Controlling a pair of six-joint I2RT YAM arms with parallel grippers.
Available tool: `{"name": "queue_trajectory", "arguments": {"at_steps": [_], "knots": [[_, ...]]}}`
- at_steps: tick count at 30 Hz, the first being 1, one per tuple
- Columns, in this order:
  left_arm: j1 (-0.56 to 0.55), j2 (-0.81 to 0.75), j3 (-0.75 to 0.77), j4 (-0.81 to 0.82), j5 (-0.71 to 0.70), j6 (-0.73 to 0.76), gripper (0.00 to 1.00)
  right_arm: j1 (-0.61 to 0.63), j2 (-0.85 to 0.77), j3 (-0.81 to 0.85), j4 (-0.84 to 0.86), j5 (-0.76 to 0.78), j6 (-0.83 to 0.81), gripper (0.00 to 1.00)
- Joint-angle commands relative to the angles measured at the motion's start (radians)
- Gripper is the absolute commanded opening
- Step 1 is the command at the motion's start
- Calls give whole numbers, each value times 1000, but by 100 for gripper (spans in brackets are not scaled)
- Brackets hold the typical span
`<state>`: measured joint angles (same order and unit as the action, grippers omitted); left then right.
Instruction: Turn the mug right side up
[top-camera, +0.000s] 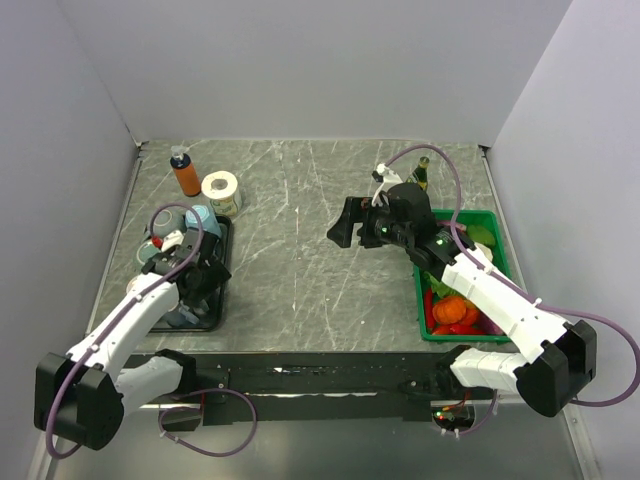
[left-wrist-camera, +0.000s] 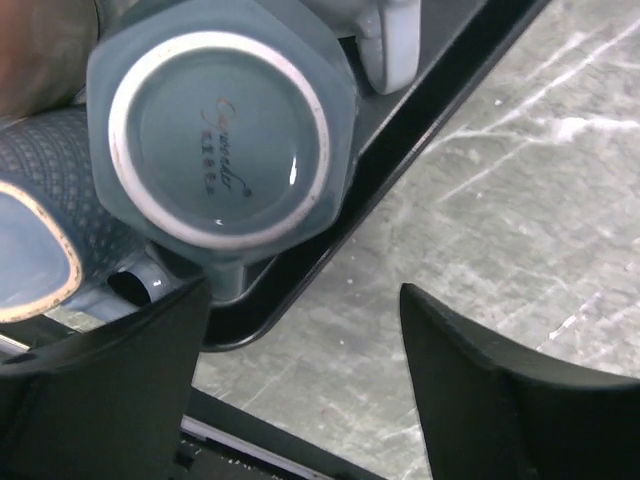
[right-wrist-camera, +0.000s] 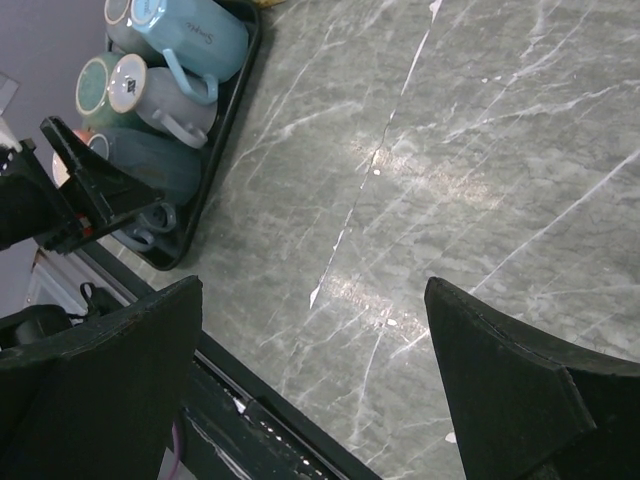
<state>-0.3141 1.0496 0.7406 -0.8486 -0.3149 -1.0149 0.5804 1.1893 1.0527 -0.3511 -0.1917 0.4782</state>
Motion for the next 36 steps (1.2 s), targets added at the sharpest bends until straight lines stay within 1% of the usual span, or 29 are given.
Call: {"name": "queue_trajectory", "arguments": {"at_steps": [1, 2, 5, 12, 15, 20, 24, 25, 26, 29, 33, 35, 36], "knots": [[-3, 32, -9, 72, -33, -7, 70, 6, -13, 32, 4, 24, -9, 98], [-3, 44, -12, 74, -36, -5, 66, 6, -11, 32, 6, 26, -7, 98], [-3, 44, -24, 74, -56, -13, 60, 4, -7, 32, 4, 20, -3, 98], [-5, 21, -59, 80, -98, -57, 61, 4, 3, 32, 8, 11, 2, 98], [-3, 17, -69, 80, -127, -83, 59, 4, 3, 33, 6, 11, -1, 98], [-3, 6, -67, 82, -151, -85, 56, 6, 6, 32, 6, 17, -3, 98], [-3, 9, -61, 83, -167, -85, 47, 4, 10, 35, 6, 15, -1, 98], [-3, 9, -66, 89, -165, -83, 43, 6, 10, 35, 4, 14, -1, 98], [-3, 9, -67, 95, -164, -83, 40, 4, 12, 36, 6, 12, 0, 98], [-3, 16, -78, 108, -161, -82, 38, 4, 12, 36, 4, 14, -1, 98], [-3, 29, -83, 114, -167, -86, 38, 6, 12, 40, -2, 17, -4, 98], [-3, 33, -89, 123, -159, -83, 35, 4, 12, 38, -3, 18, -4, 98], [-3, 32, -90, 126, -156, -83, 32, 4, 12, 38, -5, 18, -4, 98]]}}
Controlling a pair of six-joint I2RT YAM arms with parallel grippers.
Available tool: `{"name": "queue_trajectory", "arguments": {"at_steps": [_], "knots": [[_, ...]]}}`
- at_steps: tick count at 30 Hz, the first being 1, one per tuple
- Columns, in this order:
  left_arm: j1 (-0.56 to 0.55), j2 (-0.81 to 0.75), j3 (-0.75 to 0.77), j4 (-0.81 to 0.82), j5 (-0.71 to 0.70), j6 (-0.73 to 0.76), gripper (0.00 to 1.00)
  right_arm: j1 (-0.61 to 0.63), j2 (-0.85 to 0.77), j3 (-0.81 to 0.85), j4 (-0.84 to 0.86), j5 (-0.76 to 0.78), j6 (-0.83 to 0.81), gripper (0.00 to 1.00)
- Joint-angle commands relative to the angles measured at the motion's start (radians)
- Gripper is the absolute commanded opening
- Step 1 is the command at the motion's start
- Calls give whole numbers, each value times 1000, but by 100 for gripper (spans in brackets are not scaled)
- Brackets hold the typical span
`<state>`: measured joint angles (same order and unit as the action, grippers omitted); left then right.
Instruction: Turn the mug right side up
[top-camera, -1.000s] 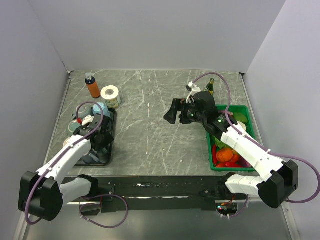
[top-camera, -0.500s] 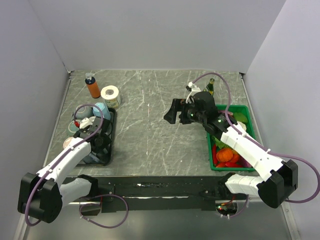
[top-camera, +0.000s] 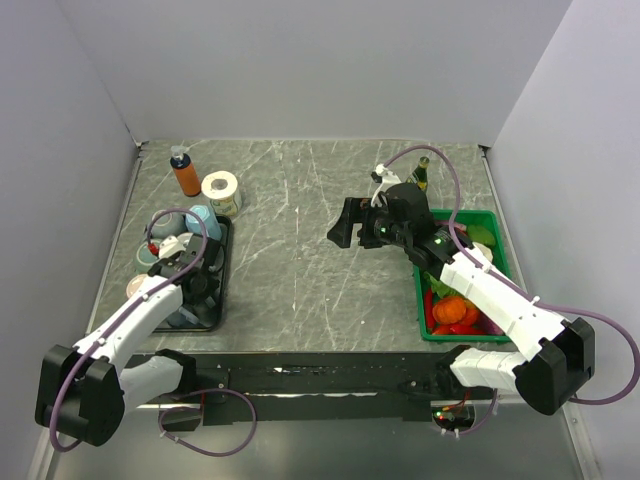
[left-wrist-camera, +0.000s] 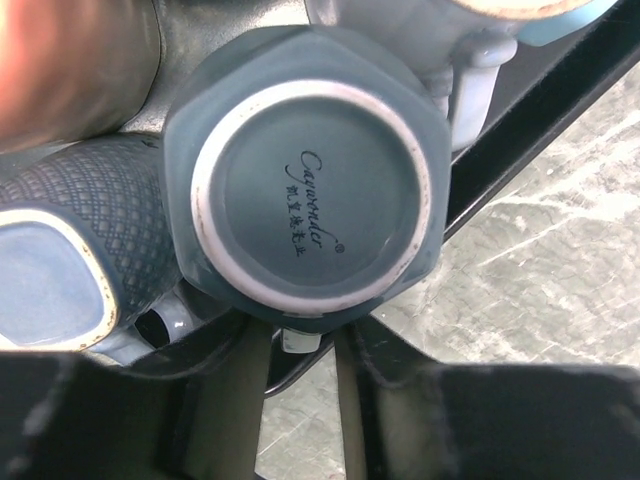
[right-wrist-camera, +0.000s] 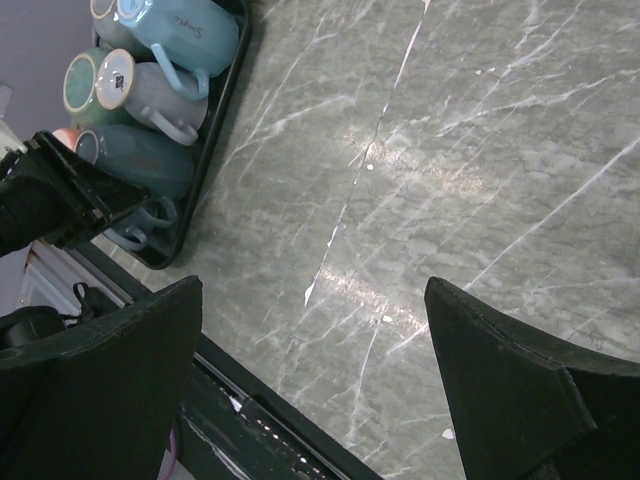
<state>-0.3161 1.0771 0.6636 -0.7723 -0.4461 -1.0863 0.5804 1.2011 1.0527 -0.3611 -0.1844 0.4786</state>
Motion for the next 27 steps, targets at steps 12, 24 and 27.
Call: {"name": "queue_trajectory", "arguments": {"at_steps": [12, 24, 27], "knots": [[-1, -83, 59, -54, -23, -44, 1, 4, -9, 33, 8, 10, 0, 98], [-5, -255, 287, -220, 174, 38, 1, 6, -55, 0, 53, -49, 5, 100], [-5, -286, 336, -184, 280, 84, 1, 4, -60, 6, 56, -98, 17, 100]]}}
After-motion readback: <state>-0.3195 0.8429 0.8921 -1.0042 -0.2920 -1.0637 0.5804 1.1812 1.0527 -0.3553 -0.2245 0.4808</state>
